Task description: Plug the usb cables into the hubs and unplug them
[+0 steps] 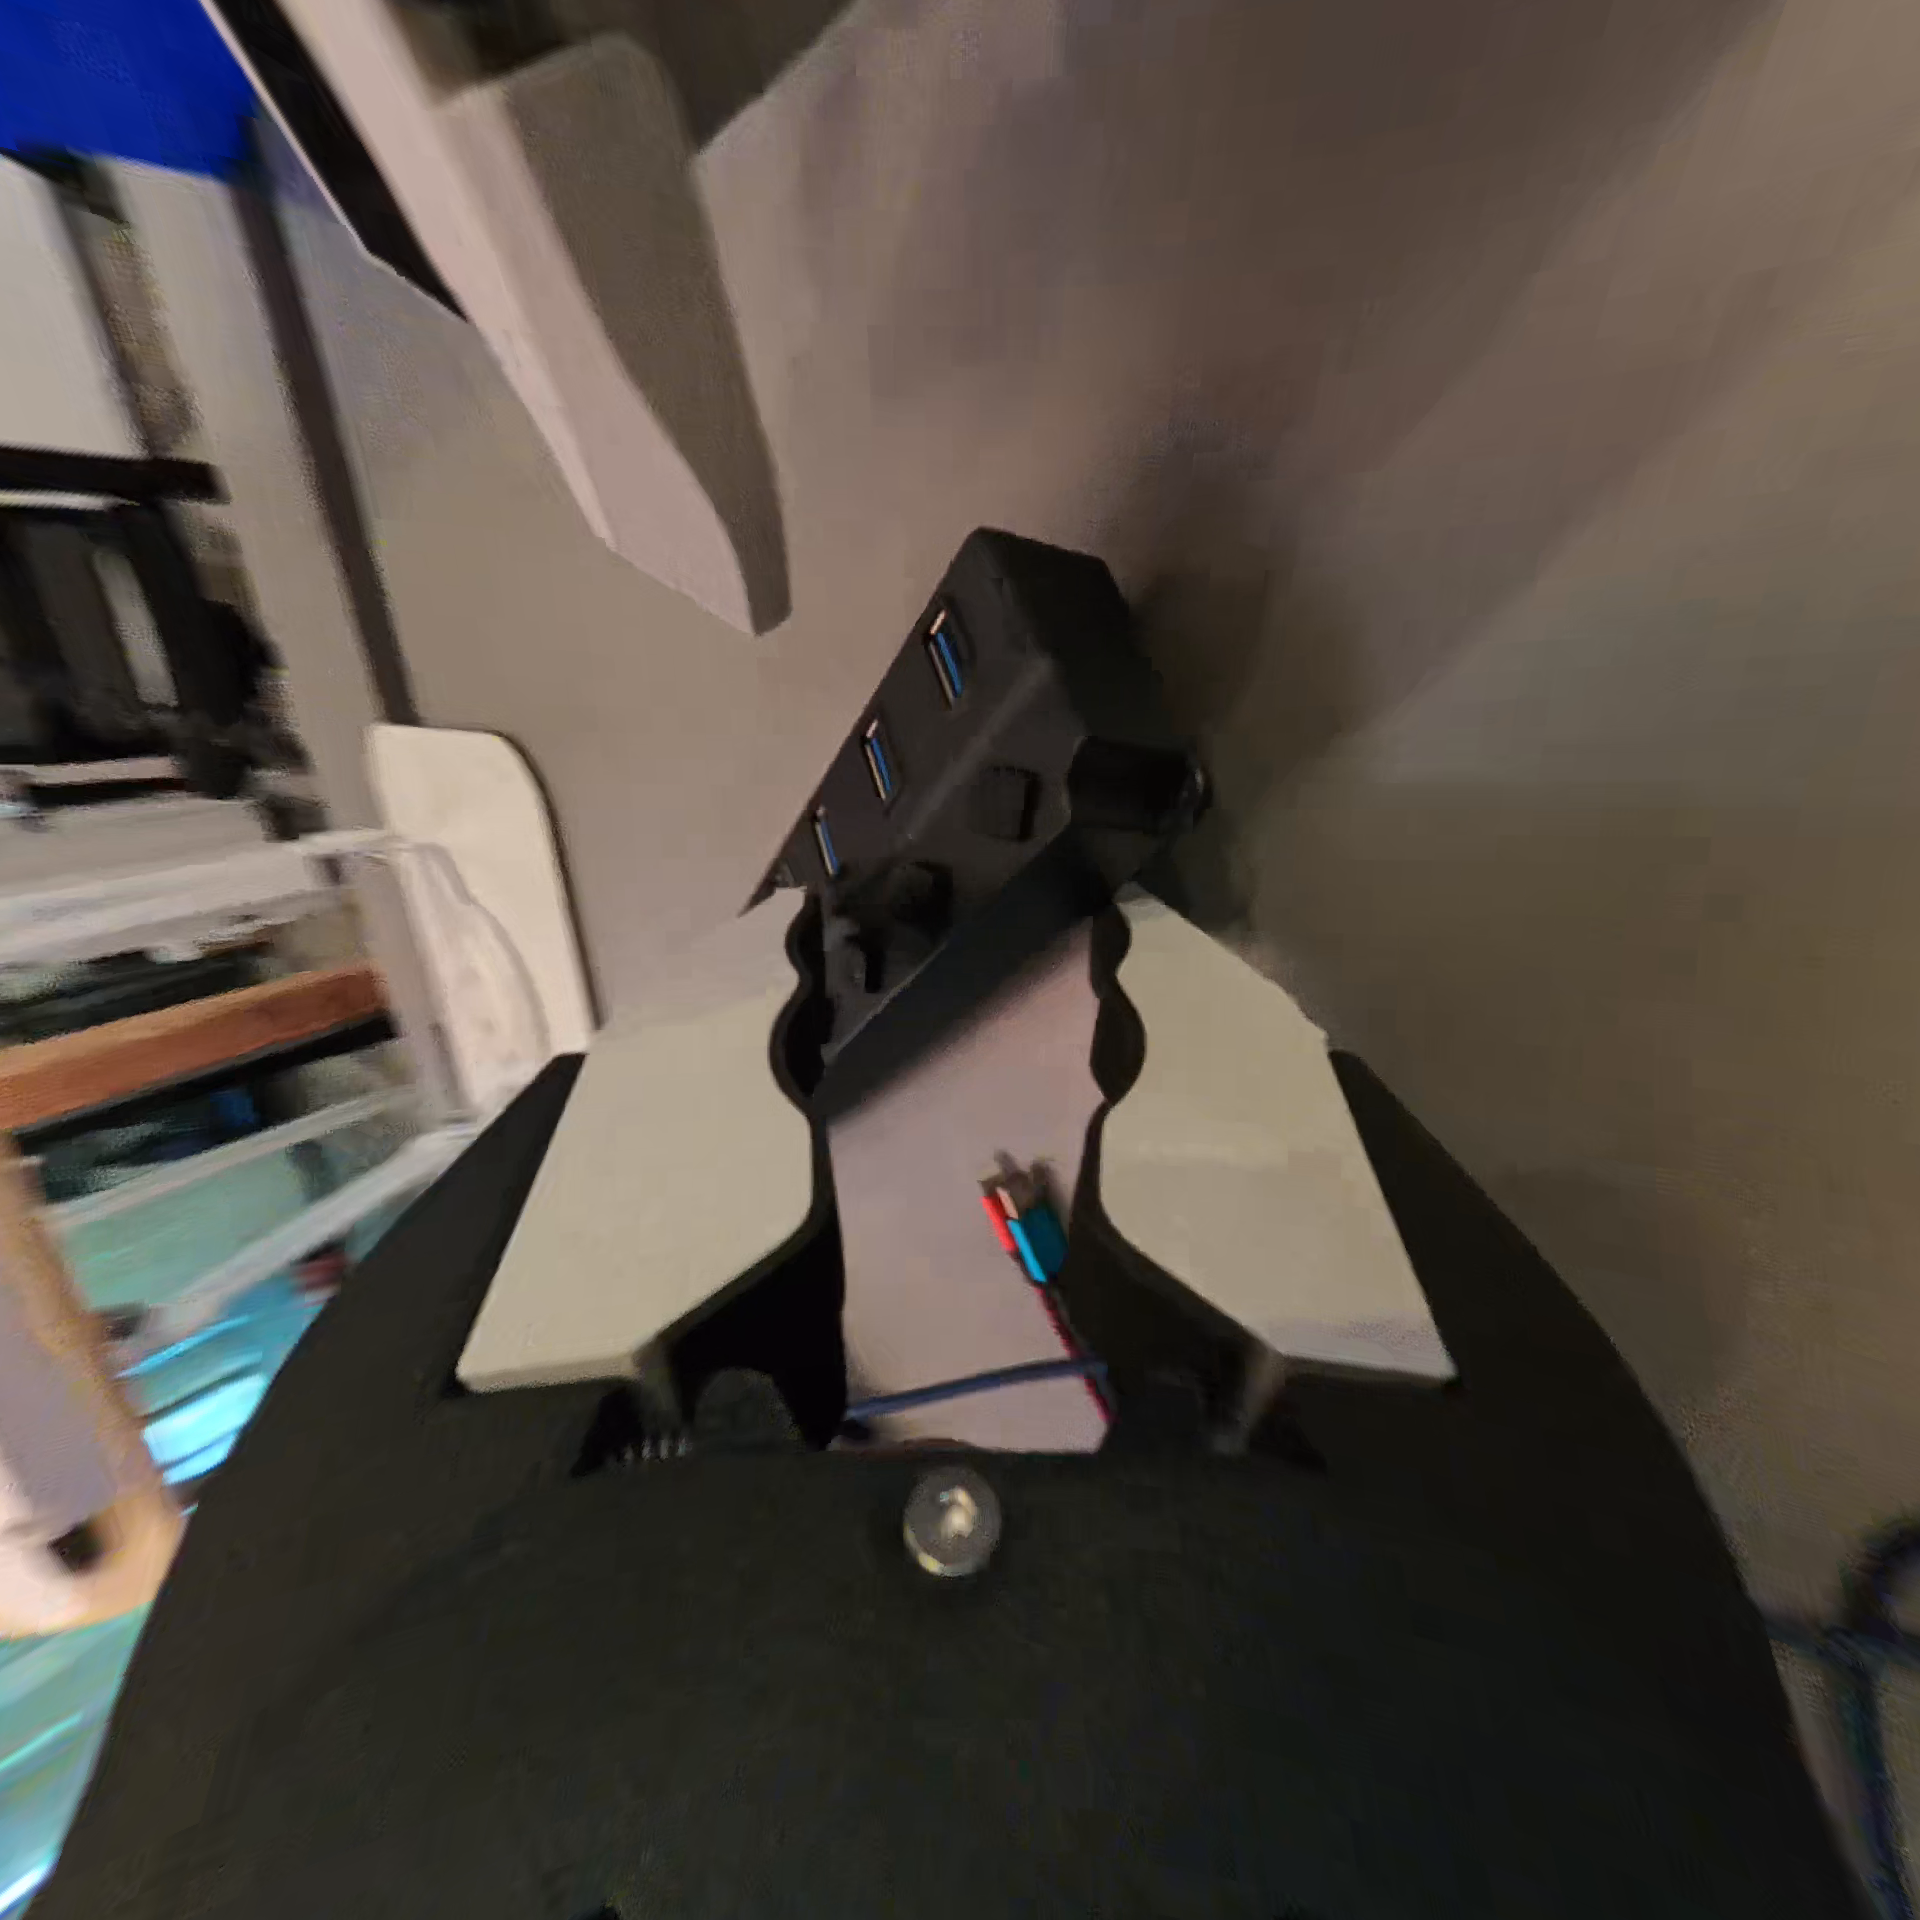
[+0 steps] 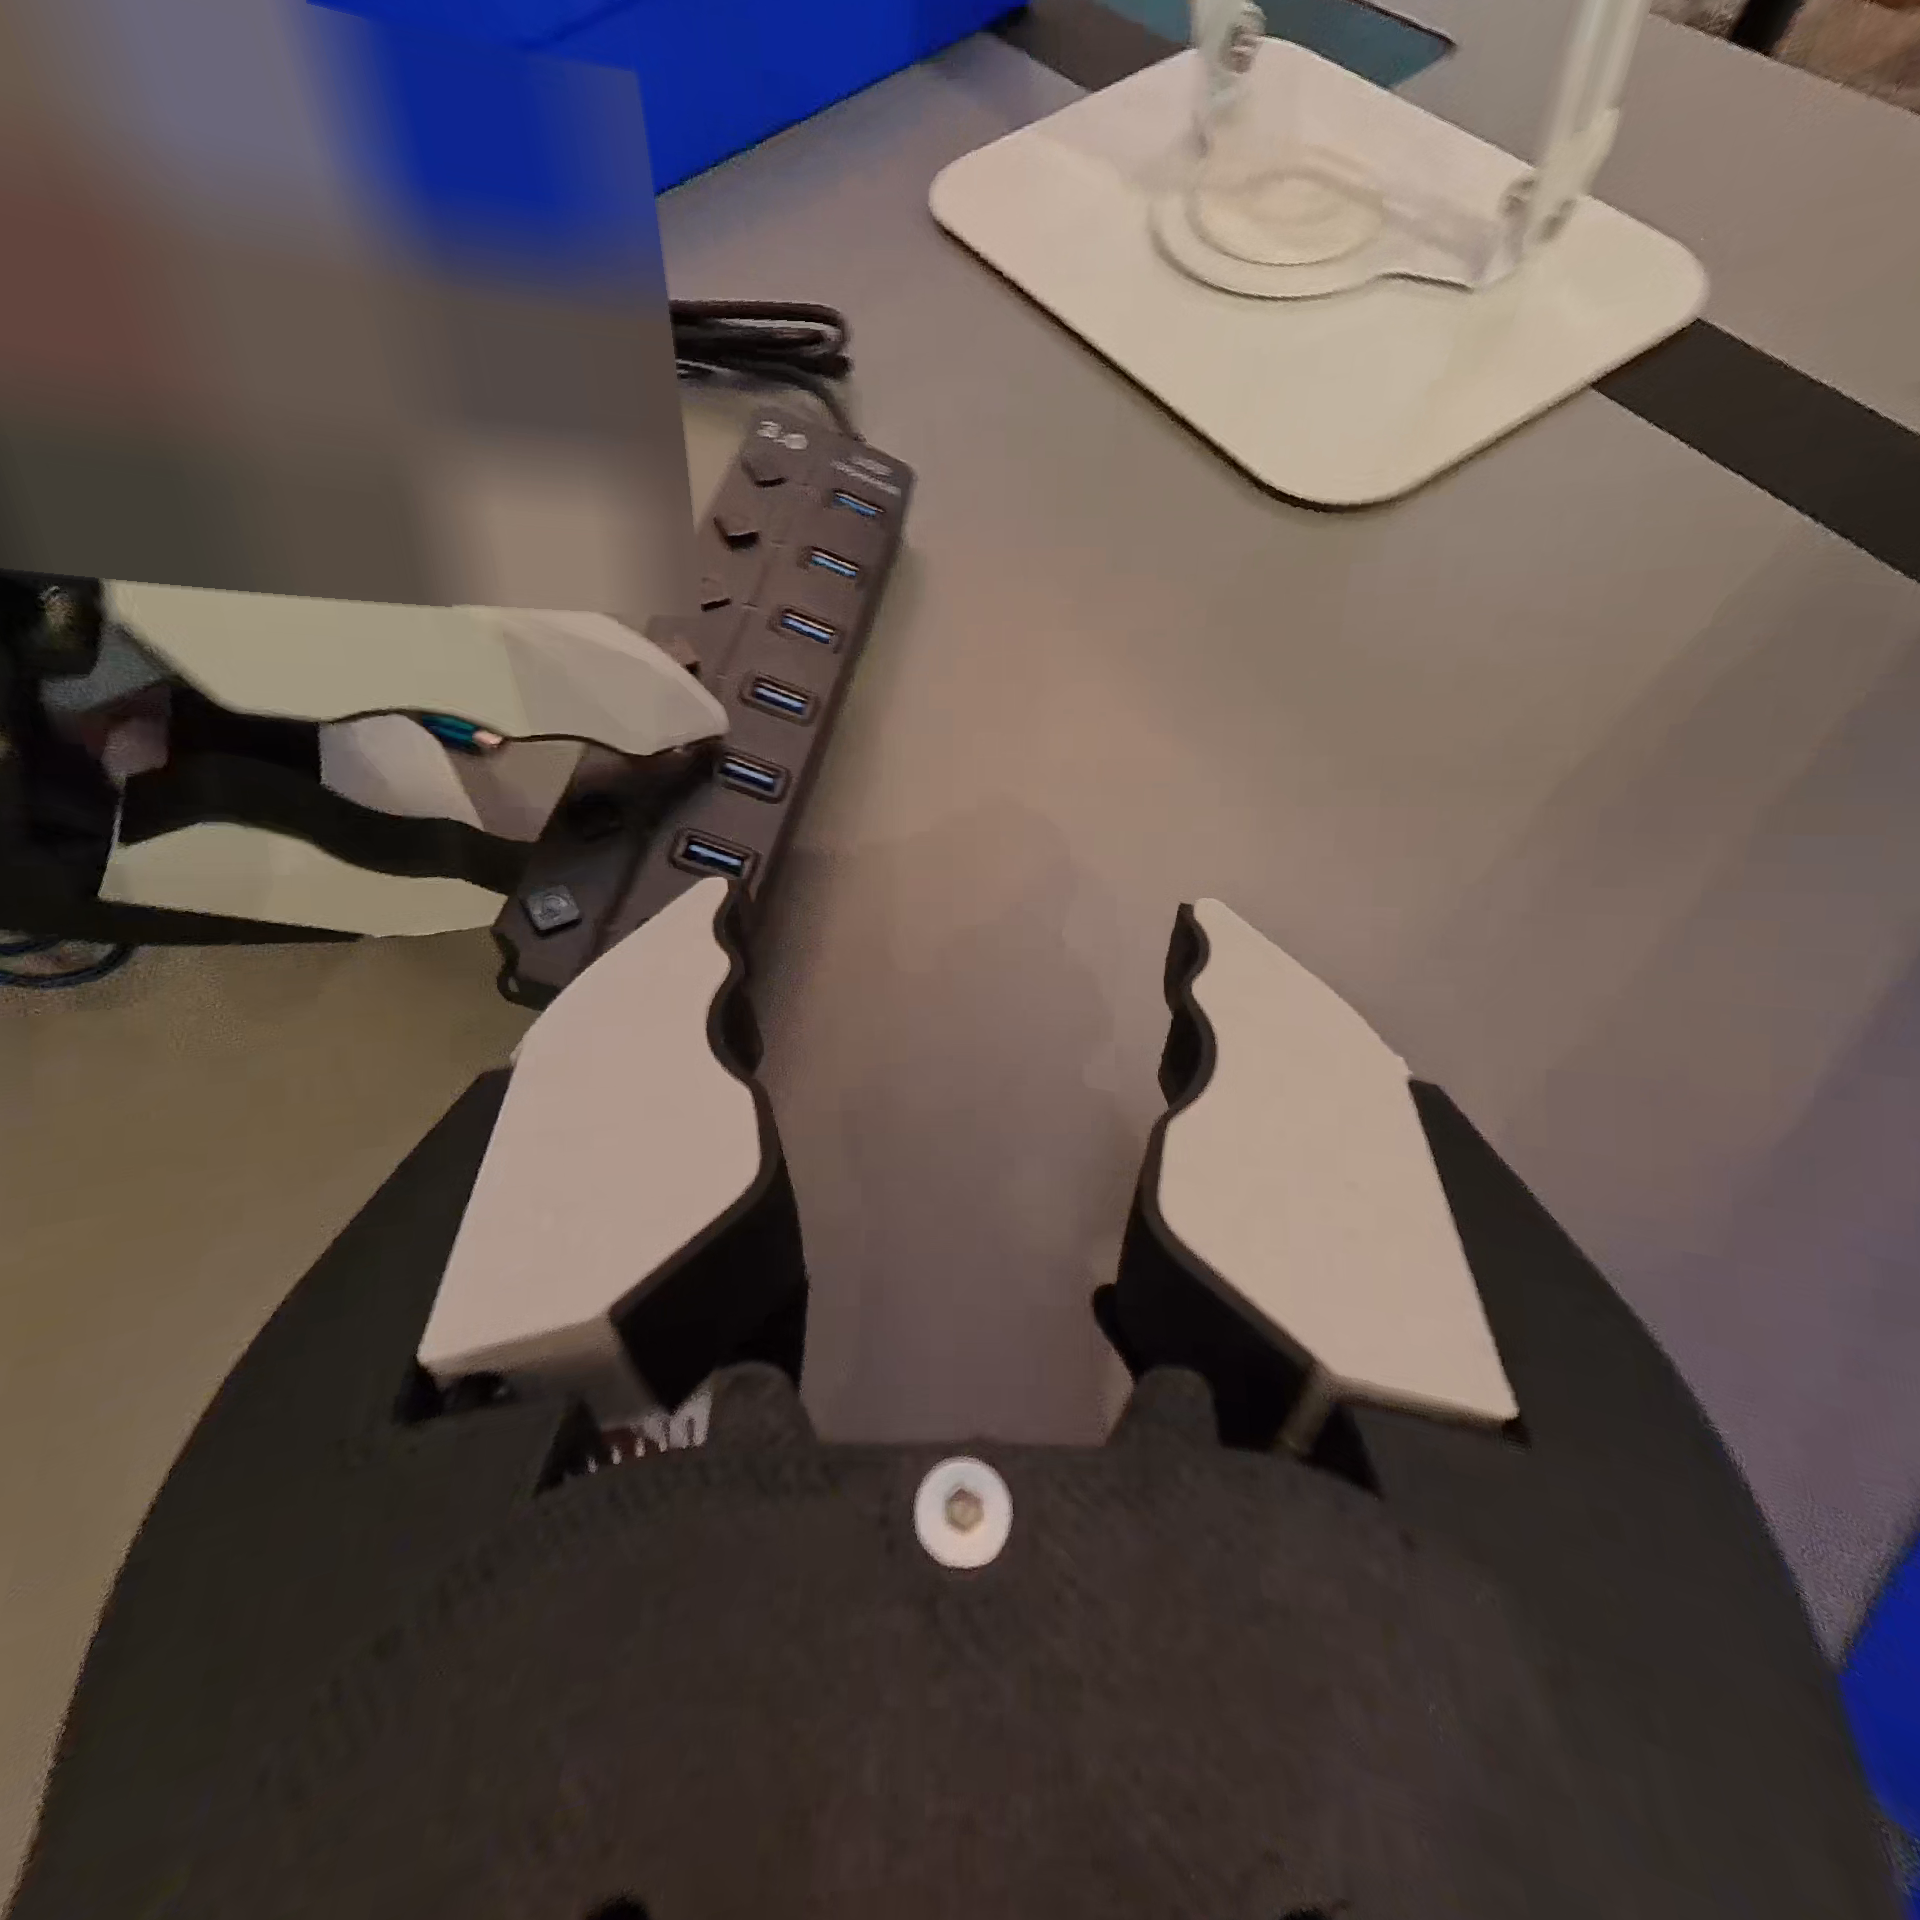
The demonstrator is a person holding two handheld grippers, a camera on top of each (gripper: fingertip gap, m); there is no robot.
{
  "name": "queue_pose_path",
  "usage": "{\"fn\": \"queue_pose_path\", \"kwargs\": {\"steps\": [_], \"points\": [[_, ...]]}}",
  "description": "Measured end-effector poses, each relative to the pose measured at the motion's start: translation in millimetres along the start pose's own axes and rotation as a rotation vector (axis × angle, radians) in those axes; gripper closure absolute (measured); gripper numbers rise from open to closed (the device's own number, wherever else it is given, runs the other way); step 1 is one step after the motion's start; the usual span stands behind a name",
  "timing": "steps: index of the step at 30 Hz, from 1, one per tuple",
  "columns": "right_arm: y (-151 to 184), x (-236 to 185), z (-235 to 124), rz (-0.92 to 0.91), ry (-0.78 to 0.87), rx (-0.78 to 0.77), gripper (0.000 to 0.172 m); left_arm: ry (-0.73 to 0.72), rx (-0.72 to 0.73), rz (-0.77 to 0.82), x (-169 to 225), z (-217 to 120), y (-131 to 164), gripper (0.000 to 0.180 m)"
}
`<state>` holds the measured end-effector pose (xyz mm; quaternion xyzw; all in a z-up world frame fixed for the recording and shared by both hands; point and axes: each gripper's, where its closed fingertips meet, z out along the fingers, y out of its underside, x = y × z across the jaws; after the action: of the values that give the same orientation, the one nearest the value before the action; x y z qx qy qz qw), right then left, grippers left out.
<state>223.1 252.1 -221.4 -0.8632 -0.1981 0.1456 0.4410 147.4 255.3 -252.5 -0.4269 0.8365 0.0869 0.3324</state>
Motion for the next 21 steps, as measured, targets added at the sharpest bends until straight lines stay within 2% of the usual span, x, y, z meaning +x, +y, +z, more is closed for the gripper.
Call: {"fn": "queue_pose_path", "kwargs": {"steps": [4, 6, 10, 12, 14, 15, 16, 21], "points": [[-10, -36, 8, -0.018, -0.096, -0.005, 0.102, 0.107, 0.022, -0.112, 3, -23, 15, 0.112], [-6, -51, 16, -0.011, -0.126, -0.071, 0.095, 0.118, 0.008, -0.172, -2, -34, 30, 0.107], [9, -66, 36, -0.067, -0.047, -0.259, 0.086, 0.112, -0.008, -0.274, -9, -50, 61, 0.105], [19, -63, 44, -0.115, 0.049, -0.358, 0.093, 0.104, -0.011, -0.304, -10, -54, 73, 0.105], [27, -65, 52, -0.105, 0.059, -0.414, 0.096, 0.056, 0.009, -0.334, -18, -58, 79, 0.107], [26, -68, 54, -0.081, 0.039, -0.411, 0.108, 0.042, 0.029, -0.357, -22, -59, 80, 0.107], [26, -69, 55, -0.071, 0.026, -0.417, 0.114, 0.039, 0.046, -0.384, -24, -61, 81, 0.108], [21, -67, 59, -0.040, -0.028, -0.372, 0.117, 0.016, 0.126, -0.499, -41, -69, 82, 0.108]]}}
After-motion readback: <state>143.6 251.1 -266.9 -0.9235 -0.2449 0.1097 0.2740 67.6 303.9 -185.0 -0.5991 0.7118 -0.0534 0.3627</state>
